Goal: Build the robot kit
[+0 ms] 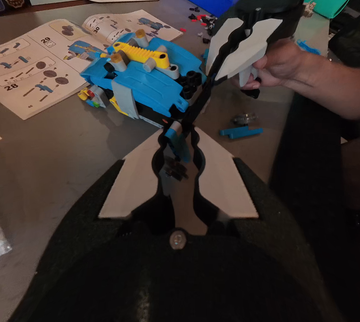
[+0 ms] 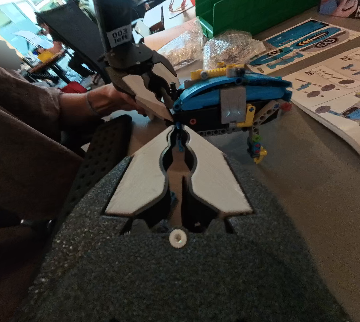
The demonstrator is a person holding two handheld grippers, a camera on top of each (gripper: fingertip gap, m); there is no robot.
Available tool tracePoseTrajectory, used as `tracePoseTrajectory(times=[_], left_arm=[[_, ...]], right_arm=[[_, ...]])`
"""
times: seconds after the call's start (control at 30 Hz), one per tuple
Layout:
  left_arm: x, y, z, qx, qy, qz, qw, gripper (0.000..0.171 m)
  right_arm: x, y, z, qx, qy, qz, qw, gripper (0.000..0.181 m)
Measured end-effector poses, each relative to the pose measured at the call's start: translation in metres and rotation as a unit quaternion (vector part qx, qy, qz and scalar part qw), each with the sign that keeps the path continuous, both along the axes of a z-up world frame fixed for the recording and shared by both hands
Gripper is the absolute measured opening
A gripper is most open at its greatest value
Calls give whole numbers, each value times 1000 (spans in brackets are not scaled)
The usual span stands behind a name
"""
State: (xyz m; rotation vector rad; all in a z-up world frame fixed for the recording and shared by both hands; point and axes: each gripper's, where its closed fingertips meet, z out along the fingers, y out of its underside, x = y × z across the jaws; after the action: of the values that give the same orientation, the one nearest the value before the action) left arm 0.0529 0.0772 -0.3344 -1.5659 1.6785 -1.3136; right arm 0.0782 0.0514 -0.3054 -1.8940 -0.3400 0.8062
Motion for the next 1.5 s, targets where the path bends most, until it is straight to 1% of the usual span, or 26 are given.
tracePoseTrajectory(times=[0.07, 0.1, 0.17, 0.27, 0.33, 0.37, 0.4, 0.47, 0.53, 0.67, 0.8, 0.83, 0.87, 0.93, 0.97, 1.03, 1.1, 1.13, 1.17, 1.2, 1.23, 1.27, 1.3, 1.33, 1.43, 1.5], left_arm=[[1, -4, 0, 7, 1, -3, 1000, 21], [0, -4, 0, 20, 3, -3, 1000, 21], [-3, -5, 1, 36, 10, -1, 999, 21], [-9, -4, 1, 71, 18, -4, 997, 22], [-12, -2, 1, 89, 26, 1, 996, 22], [-14, -2, 1, 89, 31, 1, 996, 21], [-15, -2, 1, 87, 35, 2, 996, 21], [-16, 0, 1, 89, 40, 4, 995, 23], [-17, 3, 0, 93, 38, 7, 995, 24], [-18, 5, 0, 63, 33, 12, 997, 23], [-18, 4, 0, 62, 32, 18, 997, 23], [-18, 4, 0, 62, 33, 21, 997, 24], [-18, 4, 0, 59, 33, 25, 997, 24], [-17, 2, 0, 49, 29, 31, 998, 23], [-17, 1, 0, 47, 25, 34, 998, 23], [-16, -1, 0, 49, 22, 38, 998, 22], [-15, -2, 0, 47, 23, 44, 998, 22], [-15, -3, 1, 44, 23, 48, 998, 22], [-14, -5, 1, 40, 21, 52, 998, 21], [-13, -6, 1, 39, 19, 56, 997, 21], [-12, -8, 1, 40, 17, 57, 997, 21], [-12, -9, 0, 42, 15, 56, 997, 21], [-11, -10, 0, 41, 15, 56, 997, 21], [-11, -10, 0, 39, 15, 55, 998, 20], [-12, -10, 0, 30, 15, 54, 998, 20], [-12, -10, 0, 27, 15, 54, 998, 20]], right_arm=[[8, -3, 4, -2, -1, 5, 1000, 6], [18, -6, 11, 8, -8, -4, 1000, 18], [43, -20, 23, 25, -26, -20, 999, 19], [76, -48, 4, -28, -111, -36, 993, 21], [71, -71, -8, -74, -115, -3, 991, 25], [67, -78, -17, -99, -123, 3, 987, 30], [66, -80, -28, -112, -149, -4, 983, 31], [60, -77, -48, -108, -207, -9, 972, 31], [51, -67, -61, -108, -237, -4, 965, 32], [43, -42, -70, -100, -259, 20, 961, 28], [41, -39, -88, -121, -279, 55, 951, 25], [43, -38, -86, -112, -277, 50, 953, 14], [44, -40, -87, -116, -279, 53, 952, 9], [46, -41, -85, -114, -288, 47, 950, 8], [46, -39, -80, -98, -294, 36, 950, 8], [44, -27, -55, -52, -273, -9, 961, 8], [40, -13, -17, 8, -196, -76, 978, 8], [36, -11, 0, 35, -152, -97, 983, 7], [28, -11, 11, 52, -123, -99, 986, 7], [22, -12, 17, 69, -119, -102, 985, 7], [22, -10, 18, 84, -141, -116, 979, 7], [24, -8, 15, 93, -182, -129, 970, 7], [23, -6, 12, 100, -219, -130, 962, 7], [20, -5, 9, 108, -238, -121, 958, 7], [17, -3, 8, 129, -270, -120, 946, 8], [16, -4, 8, 130, -283, -112, 944, 8]])
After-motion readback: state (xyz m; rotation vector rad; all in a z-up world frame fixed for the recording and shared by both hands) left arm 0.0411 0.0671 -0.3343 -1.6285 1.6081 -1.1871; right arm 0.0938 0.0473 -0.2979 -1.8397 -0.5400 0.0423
